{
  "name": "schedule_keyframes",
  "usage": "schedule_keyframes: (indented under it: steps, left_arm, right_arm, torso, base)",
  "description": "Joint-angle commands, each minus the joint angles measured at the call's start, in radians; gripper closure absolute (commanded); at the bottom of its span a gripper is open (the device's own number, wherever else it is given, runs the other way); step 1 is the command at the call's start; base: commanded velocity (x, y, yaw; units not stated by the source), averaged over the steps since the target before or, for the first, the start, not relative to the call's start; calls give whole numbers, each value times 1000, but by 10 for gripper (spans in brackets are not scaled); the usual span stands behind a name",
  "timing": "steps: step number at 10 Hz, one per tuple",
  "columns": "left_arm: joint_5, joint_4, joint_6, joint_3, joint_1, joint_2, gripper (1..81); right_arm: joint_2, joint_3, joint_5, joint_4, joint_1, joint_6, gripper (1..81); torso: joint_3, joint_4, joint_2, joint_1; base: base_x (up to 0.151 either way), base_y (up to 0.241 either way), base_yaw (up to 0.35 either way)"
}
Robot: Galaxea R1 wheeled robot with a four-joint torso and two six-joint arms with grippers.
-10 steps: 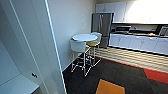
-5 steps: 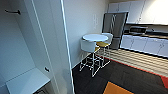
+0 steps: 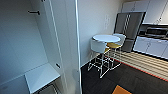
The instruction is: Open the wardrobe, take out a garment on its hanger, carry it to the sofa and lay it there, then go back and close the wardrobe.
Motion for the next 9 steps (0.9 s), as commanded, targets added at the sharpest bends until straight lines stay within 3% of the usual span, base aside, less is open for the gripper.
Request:
schedule_keyframes:
  steps: [1,9]
  left_arm:
    - [51,12,10,-3,-33,7,10]
    - [51,12,14,-3,-35,14,10]
  right_arm:
    - [-3,-2,-52,-3,23,-3,10]
    - [-1,-8,-52,-3,20,-3,10]
  torso:
    - [0,0,0,0]
    - [0,0,0,0]
  base:
    - [0,0,307]
    - [0,0,307]
